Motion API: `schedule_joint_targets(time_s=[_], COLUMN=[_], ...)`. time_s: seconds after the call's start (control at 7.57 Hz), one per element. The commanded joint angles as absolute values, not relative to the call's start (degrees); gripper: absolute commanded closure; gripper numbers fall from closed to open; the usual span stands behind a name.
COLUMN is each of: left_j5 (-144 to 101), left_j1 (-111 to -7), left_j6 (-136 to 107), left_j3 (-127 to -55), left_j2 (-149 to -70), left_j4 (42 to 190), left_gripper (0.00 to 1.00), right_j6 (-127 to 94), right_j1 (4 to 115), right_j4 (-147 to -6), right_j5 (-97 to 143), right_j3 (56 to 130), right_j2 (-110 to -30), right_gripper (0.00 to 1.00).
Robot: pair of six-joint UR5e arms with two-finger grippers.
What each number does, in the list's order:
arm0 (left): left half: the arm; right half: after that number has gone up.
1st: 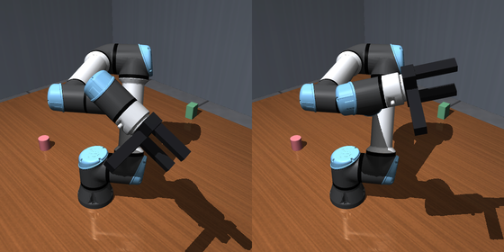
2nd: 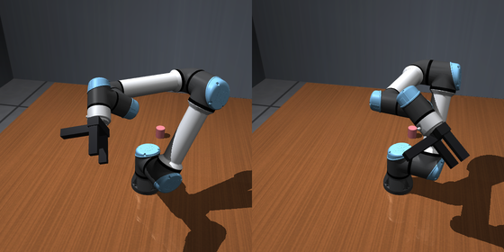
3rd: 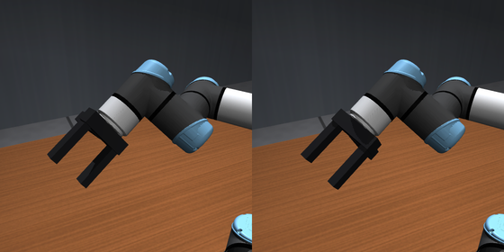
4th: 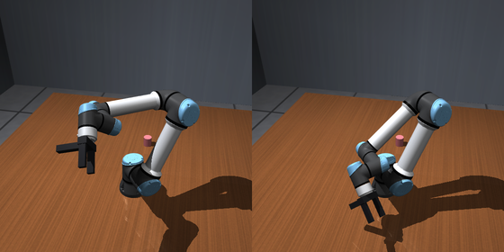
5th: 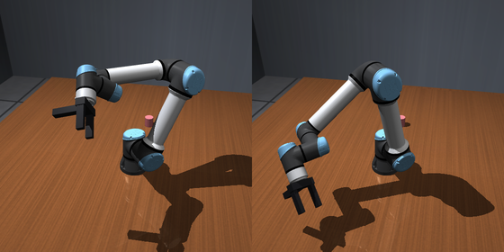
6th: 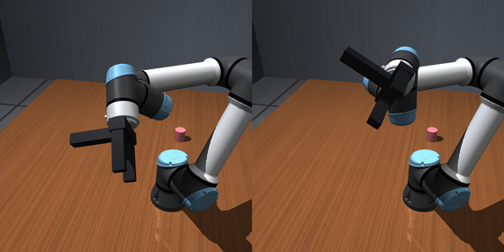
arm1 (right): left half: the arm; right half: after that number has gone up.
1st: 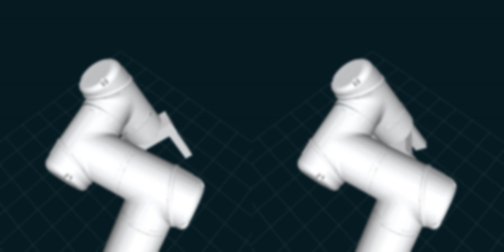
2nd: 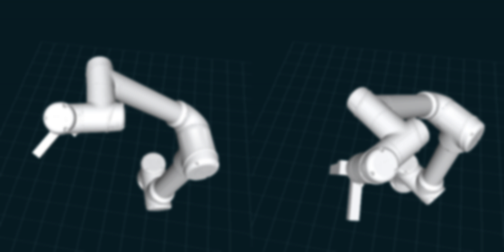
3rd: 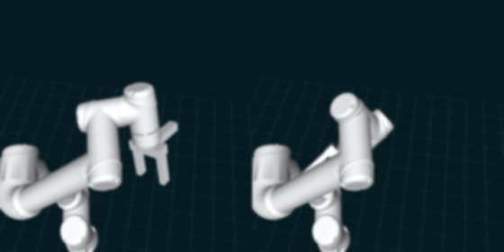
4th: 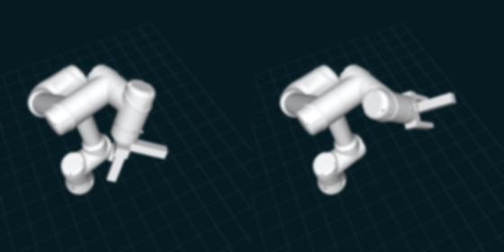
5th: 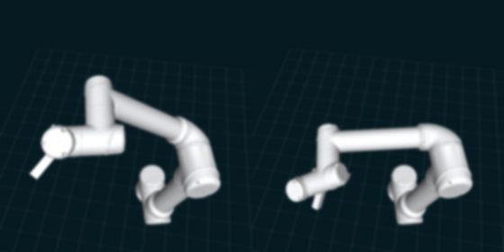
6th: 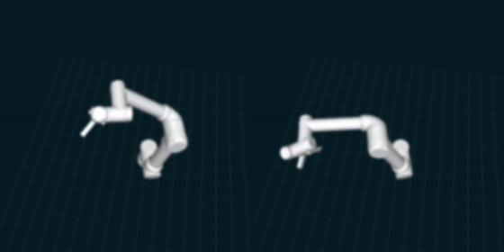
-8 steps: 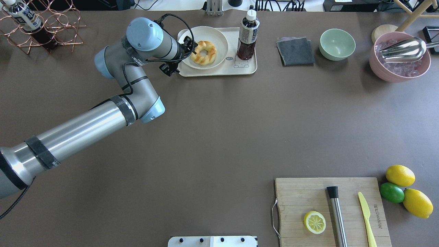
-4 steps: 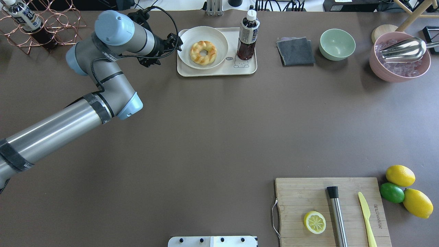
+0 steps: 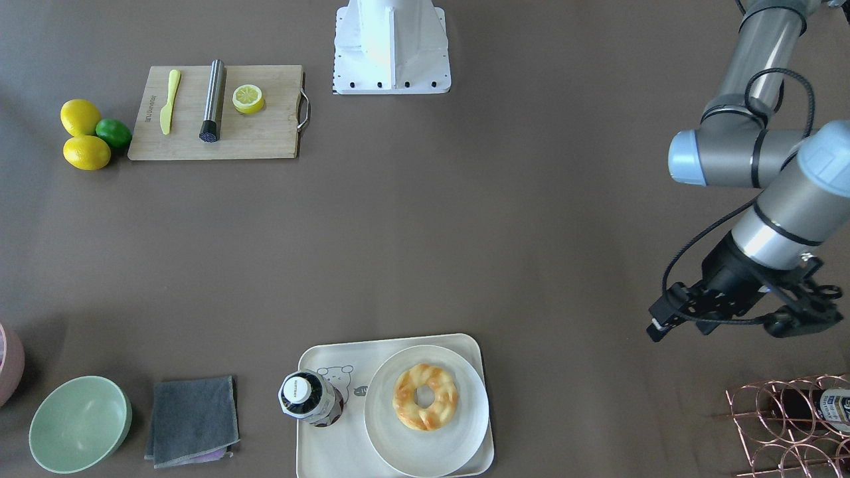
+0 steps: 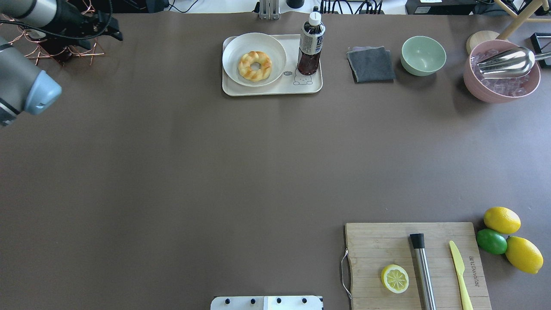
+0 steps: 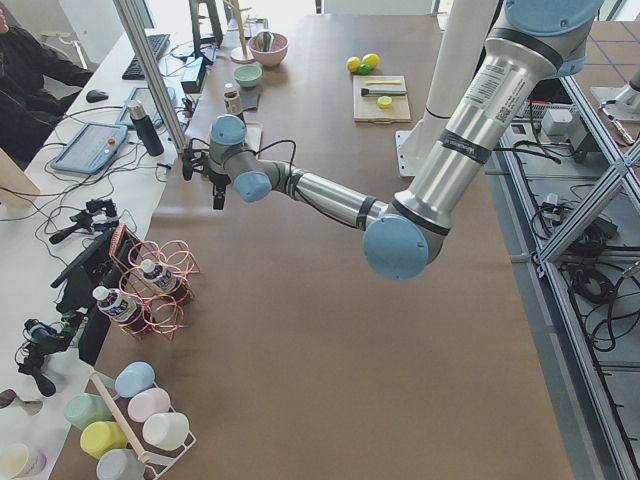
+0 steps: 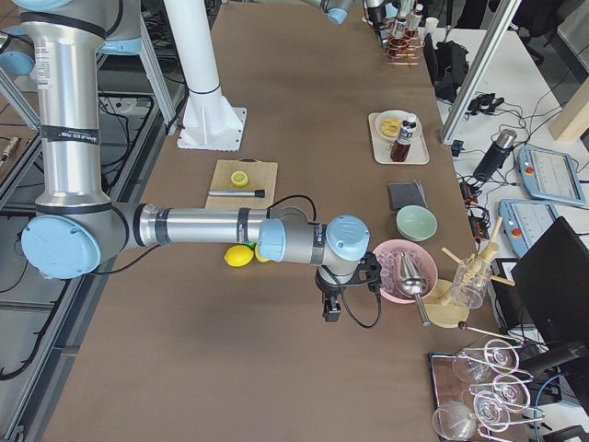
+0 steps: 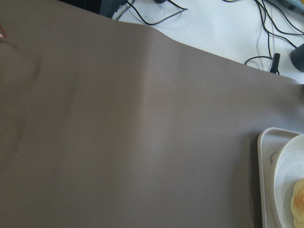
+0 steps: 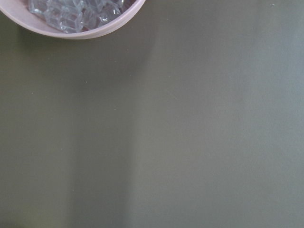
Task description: Place donut on tray
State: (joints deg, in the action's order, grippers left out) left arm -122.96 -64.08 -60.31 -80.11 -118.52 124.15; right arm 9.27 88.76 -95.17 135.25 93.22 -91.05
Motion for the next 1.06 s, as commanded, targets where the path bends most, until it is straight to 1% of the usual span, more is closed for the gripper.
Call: schedule_joint_targets(time_s=[0.0,0.13,0.26,0.53,0.66,0.79,0.93], left_j5=[-125.7,-126.5,-130.9,-136.0,-135.7,-135.8,-135.8], left_j1=[-69.8,-74.1,-79.1,-88.8,-89.5,-89.5,-89.4], left_j6=[-41.8,-31.9,-23.5,-8.1,-1.5,2.2,2.4], left_j3=[-99.0,-100.4,-98.7,-95.7,-93.9,-91.3,-90.4], left_j2=[-105.2,-100.1,-98.4,-98.3,-98.8,-98.5,-98.6], left_j4=[106.1,105.0,104.0,94.9,90.8,91.1,90.9], left_gripper=[0.02,0.02,0.02,0.02,0.02,0.02,0.02], right_j6=[9.1,9.1,9.1,8.6,8.6,8.7,8.7], right_j1=[88.8,88.8,88.8,88.8,88.8,88.8,88.8], right_j4=[-95.0,-94.9,-94.9,-95.1,-95.3,-95.2,-95.2], right_j5=[136.6,135.8,135.9,136.2,136.2,135.7,135.4], right_j3=[93.9,93.9,94.0,95.3,95.9,95.3,95.1], right_j2=[-91.2,-91.1,-91.0,-91.4,-91.8,-91.7,-91.3], right_gripper=[0.0,0.0,0.0,0.0,0.0,0.0,0.0])
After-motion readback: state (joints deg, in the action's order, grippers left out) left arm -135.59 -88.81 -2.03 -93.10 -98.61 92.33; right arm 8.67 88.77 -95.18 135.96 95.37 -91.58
